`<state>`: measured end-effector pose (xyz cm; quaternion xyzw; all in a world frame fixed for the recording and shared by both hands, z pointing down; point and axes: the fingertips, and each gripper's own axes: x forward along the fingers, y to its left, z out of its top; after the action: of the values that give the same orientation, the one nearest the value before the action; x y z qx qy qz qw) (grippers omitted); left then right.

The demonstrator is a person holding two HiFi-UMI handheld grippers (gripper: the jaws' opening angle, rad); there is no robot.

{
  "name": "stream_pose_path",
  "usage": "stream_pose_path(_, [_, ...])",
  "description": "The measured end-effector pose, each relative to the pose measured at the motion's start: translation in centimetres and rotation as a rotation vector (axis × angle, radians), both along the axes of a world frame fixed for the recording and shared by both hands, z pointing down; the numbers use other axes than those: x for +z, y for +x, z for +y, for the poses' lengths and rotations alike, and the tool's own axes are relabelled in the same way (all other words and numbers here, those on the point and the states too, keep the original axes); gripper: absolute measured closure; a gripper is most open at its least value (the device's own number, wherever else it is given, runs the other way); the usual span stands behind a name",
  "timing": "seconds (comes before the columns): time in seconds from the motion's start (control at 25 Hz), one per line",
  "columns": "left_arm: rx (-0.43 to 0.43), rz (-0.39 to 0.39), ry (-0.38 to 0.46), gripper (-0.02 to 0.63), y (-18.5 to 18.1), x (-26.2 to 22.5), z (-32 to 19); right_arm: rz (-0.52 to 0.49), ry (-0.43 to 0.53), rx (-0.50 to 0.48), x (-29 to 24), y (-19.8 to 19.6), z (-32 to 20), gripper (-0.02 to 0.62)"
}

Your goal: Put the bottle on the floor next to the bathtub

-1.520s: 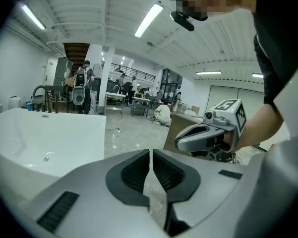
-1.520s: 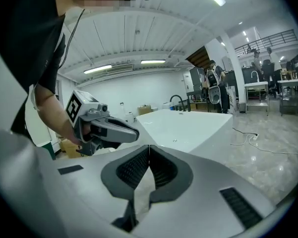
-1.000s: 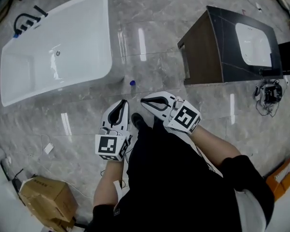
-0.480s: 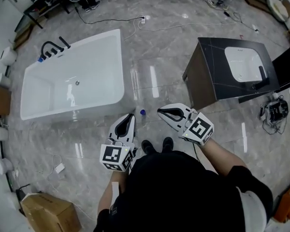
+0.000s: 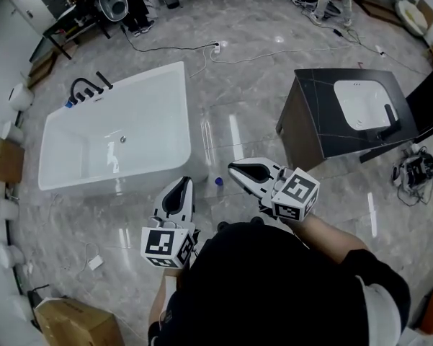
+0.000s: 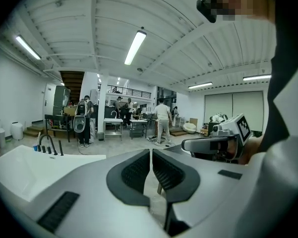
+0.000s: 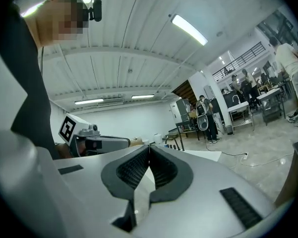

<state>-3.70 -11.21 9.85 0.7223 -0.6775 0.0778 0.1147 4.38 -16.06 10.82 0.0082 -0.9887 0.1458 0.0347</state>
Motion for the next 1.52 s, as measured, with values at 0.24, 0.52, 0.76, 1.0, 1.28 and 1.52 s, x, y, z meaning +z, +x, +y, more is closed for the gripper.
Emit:
stream_pose_path(0.24, [-0.009,-0.04,0.035,0.577,-1.9,-2.2,-0.2,-0.076,0.044,-0.078,-3.7,-2.4,2.2,0.566])
stream_pose_path(0.52, [-0.082,-0.079,0.057,0.577,-6.4,-3.7,0.1,-0.05,0.189,-0.019,-5.0,-2.0,-0.2,0.568])
stream_pose_path(0.76, [-0.117,-0.091,0.069,0.577,-9.0,-4.4,-2.2,-0.087,0.214,0.039,-6.4,-3.8,-2.7,0.568])
stream_pose_path(1.0, [-0.091,-0.074,0.071,0.577,-9.0,-4.0,-3.5,-0.111,0.243,0.032,-6.7,-5.7,-2.9,0.568])
stream_pose_path(1.28, [-0.141,-0.038,0.067,0.577,-10.7,-1.7,-4.2,-0.072,0.182,0.114,-4.5,-6.3,-4.6,0.568])
stream_pose_path(1.52, [-0.17,-0.019,0.066,0.577,-11.0,-0.6,-2.8,-0.066,0.166,0.12,-3.4,-6.1,-4.4,0.568])
